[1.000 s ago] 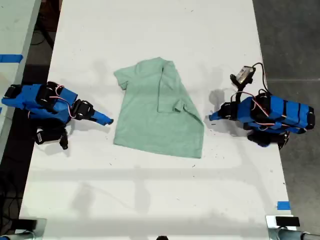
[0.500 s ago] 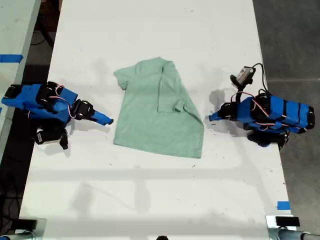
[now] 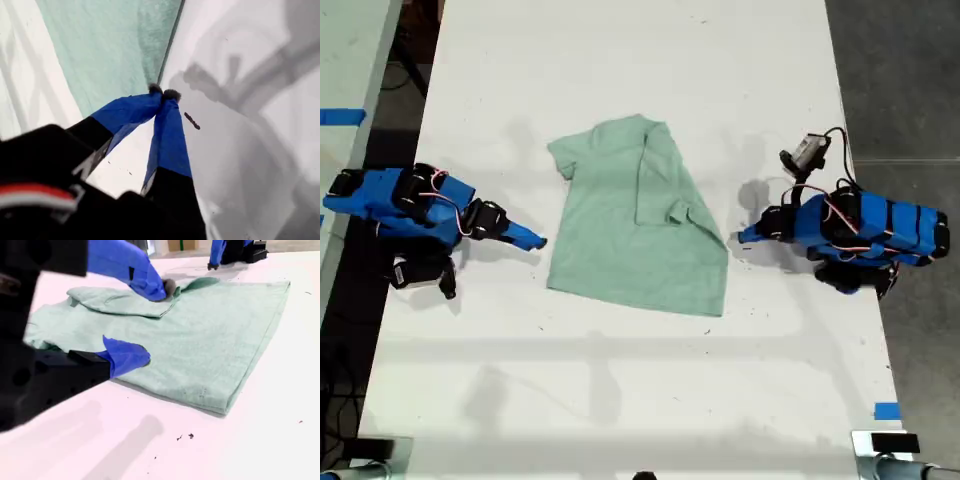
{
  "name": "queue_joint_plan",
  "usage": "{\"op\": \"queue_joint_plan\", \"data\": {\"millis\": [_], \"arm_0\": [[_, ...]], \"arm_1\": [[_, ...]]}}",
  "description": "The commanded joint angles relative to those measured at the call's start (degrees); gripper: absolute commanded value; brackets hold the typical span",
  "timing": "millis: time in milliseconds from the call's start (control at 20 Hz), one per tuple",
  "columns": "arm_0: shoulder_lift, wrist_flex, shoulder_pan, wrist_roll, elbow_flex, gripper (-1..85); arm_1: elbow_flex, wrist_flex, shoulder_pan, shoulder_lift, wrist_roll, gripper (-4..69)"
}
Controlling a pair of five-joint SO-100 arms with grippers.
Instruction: Fold t shirt
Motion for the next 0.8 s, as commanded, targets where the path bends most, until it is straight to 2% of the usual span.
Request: {"op": "queue_joint_plan", "data": {"millis": [0,750], "arm_0": [[0.35,-0.18,0.97,0.44,-0.18,17.1],[0.35,-0.18,0.97,0.44,-0.18,17.1]], "arm_1": [[3.08,0.18,-0.62,0.79,0.44,0.4],[3.08,0.18,-0.79,0.79,1.23,0.4]]}}
